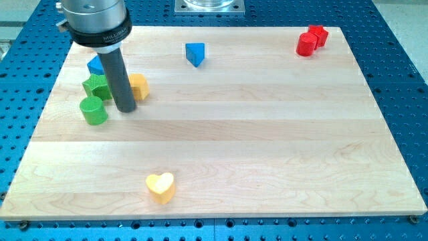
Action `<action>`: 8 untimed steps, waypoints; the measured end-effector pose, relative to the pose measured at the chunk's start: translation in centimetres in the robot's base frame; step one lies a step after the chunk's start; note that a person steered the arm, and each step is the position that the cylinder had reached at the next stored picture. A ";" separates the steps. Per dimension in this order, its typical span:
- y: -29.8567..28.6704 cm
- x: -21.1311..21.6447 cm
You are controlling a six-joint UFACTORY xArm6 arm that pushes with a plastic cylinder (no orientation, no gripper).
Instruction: Slide the yellow heart diagonally to the bottom right side of the hexagon
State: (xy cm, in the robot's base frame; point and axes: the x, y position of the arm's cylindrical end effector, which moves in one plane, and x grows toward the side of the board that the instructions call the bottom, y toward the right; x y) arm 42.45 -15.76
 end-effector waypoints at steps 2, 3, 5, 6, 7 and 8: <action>3.5 -1.0; 9.0 4.8; 16.5 19.2; 9.1 17.7; 6.7 16.1; 4.9 17.9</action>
State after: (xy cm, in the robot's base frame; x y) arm 60.32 -10.85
